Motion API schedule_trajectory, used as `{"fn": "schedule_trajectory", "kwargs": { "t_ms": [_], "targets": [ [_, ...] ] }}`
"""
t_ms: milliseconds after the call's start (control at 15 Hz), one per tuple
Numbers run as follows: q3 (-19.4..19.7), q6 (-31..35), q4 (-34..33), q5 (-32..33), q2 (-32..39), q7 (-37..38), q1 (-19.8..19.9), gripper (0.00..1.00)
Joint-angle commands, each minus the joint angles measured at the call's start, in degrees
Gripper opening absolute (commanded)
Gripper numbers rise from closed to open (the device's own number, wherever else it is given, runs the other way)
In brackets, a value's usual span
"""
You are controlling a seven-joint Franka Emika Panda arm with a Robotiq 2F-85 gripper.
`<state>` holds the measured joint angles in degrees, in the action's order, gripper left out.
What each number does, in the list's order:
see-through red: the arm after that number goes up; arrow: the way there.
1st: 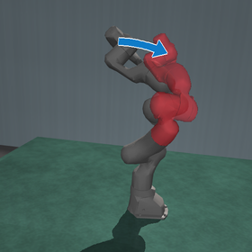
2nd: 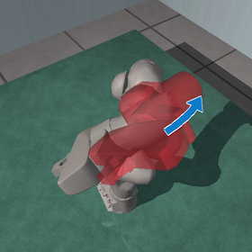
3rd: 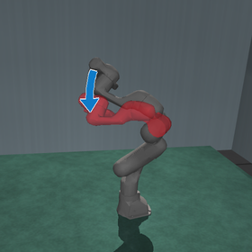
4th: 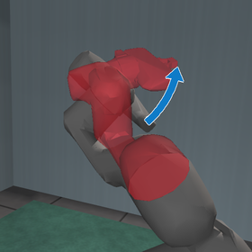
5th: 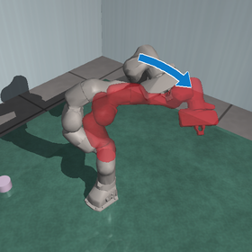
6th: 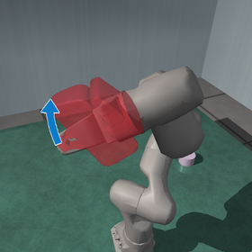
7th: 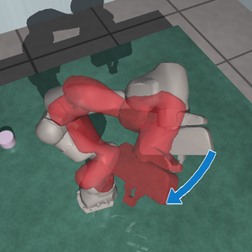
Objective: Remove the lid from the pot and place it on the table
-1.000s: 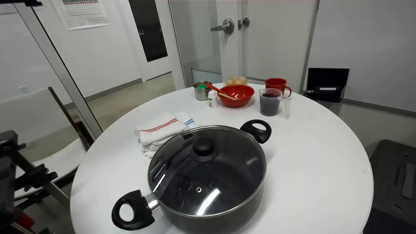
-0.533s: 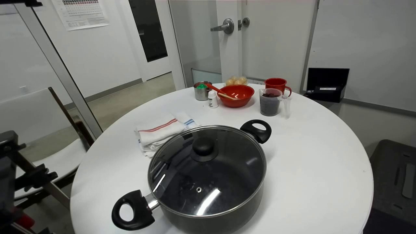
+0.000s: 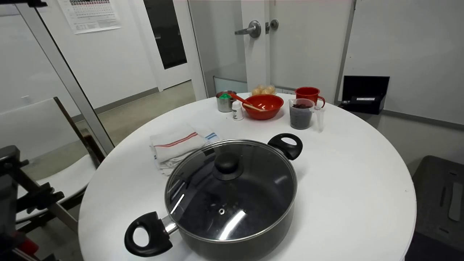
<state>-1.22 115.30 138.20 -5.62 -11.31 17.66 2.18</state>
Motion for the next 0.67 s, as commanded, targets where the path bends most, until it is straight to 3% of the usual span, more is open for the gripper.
{"fn": "schedule_trajectory", "kwargs": {
  "t_ms": [0,600],
  "targets": [
    [2.9,2.1,-4.0,-3.9,8.2,-4.4,1.0,1.00],
    [7.0,3.2,-11.8,-6.9,24.2,-3.5,4.2,1.00]
  ]
}}
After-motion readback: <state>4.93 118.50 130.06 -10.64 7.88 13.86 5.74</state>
